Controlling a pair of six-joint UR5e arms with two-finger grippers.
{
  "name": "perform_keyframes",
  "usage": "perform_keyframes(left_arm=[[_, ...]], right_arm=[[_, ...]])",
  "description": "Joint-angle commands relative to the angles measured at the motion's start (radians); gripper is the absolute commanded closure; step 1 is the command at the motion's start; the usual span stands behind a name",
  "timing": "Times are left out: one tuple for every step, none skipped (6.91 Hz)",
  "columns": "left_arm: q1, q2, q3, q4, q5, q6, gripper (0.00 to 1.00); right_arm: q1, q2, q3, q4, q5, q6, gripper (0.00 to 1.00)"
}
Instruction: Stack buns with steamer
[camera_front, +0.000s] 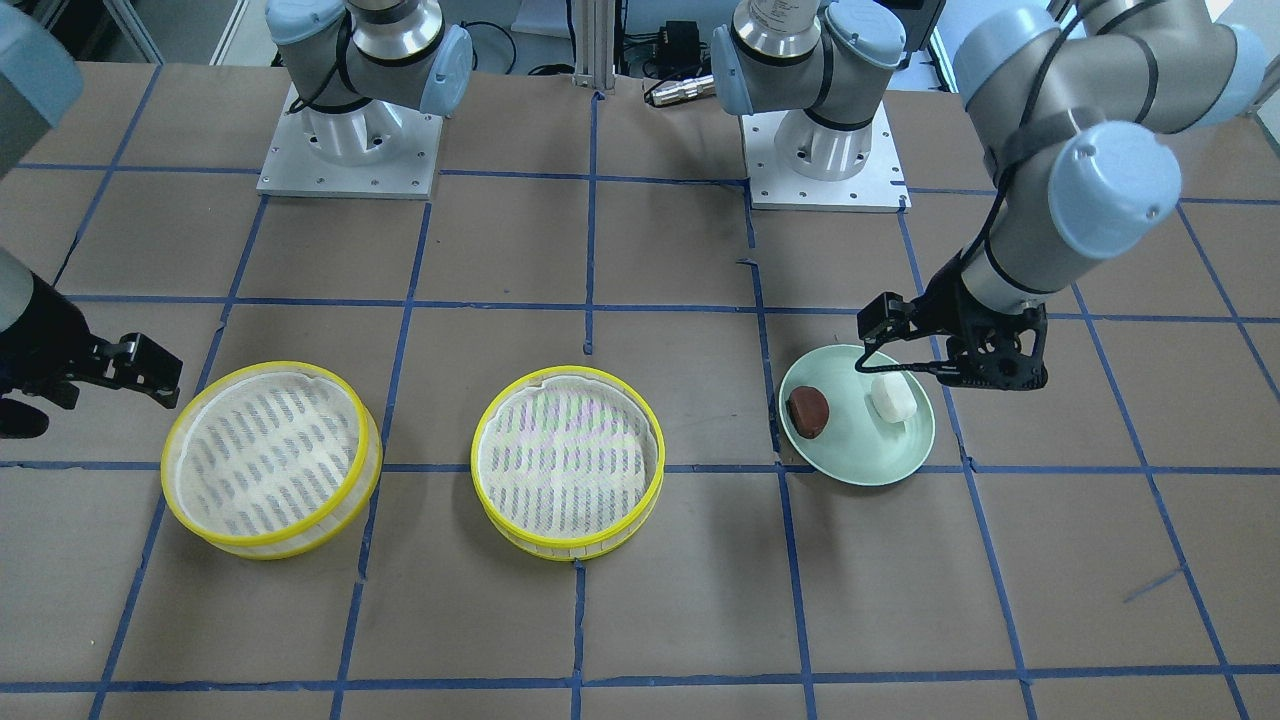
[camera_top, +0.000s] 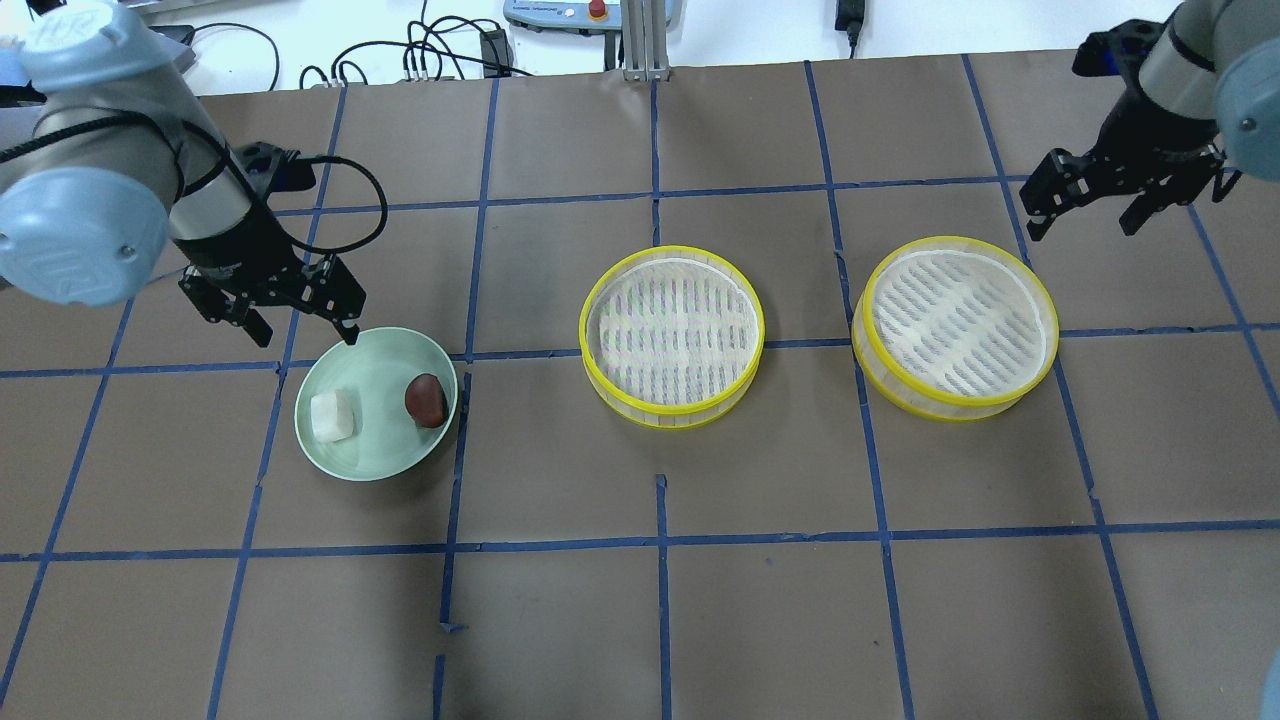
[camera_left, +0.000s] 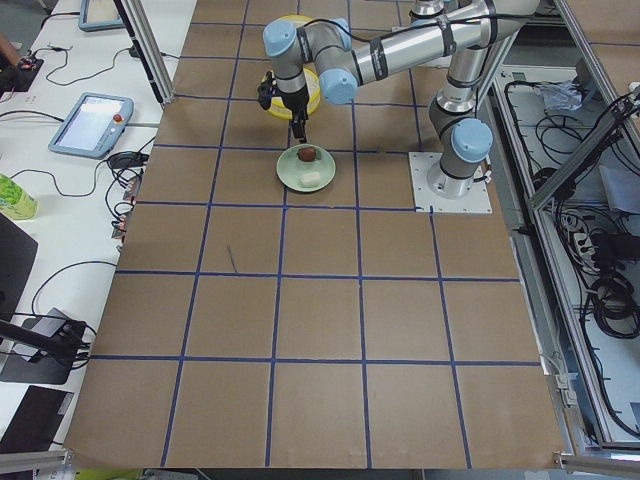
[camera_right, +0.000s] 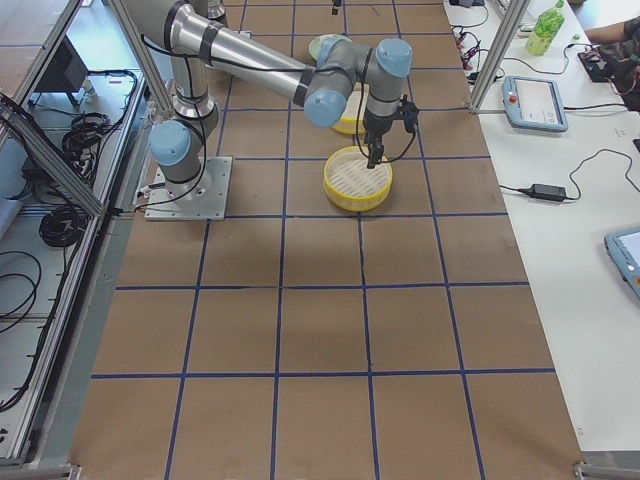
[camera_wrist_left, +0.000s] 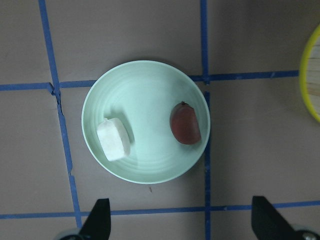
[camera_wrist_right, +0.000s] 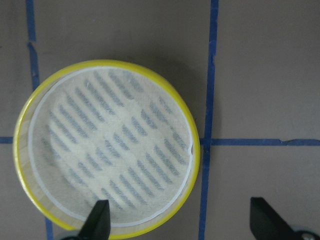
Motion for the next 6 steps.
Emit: perform_keyframes(left_arm=[[0.064, -0.109, -0.104, 0.117, 0.005, 0.061, 0.05], [0.064, -0.142, -0.107, 0.126, 0.0, 0.068, 0.13], [0.065, -0.162, -0.107, 0.127, 0.005, 0.068, 0.2], [0.065, -0.212, -0.095, 0.127, 0.006, 0.068, 0.21], [0.065, -0.217, -0.086, 0.126, 0.006, 0.069, 0.49], [0.064, -0.214, -0.069, 0.115, 0.003, 0.068, 0.75]], right_arm=[[-0.034, 0.048, 0.131, -0.17, -0.001, -0.045, 0.02], [-0.034, 0.054, 0.182, -0.236, -0.001, -0.045, 0.02], [-0.034, 0.097, 0.233, -0.335, -0.013, -0.046, 0.03], [-0.034, 0.122, 0.242, -0.365, -0.015, -0.048, 0.09], [-0.035, 0.128, 0.242, -0.368, -0.018, -0.048, 0.16], [-0.035, 0.128, 0.242, -0.368, -0.016, -0.048, 0.33]])
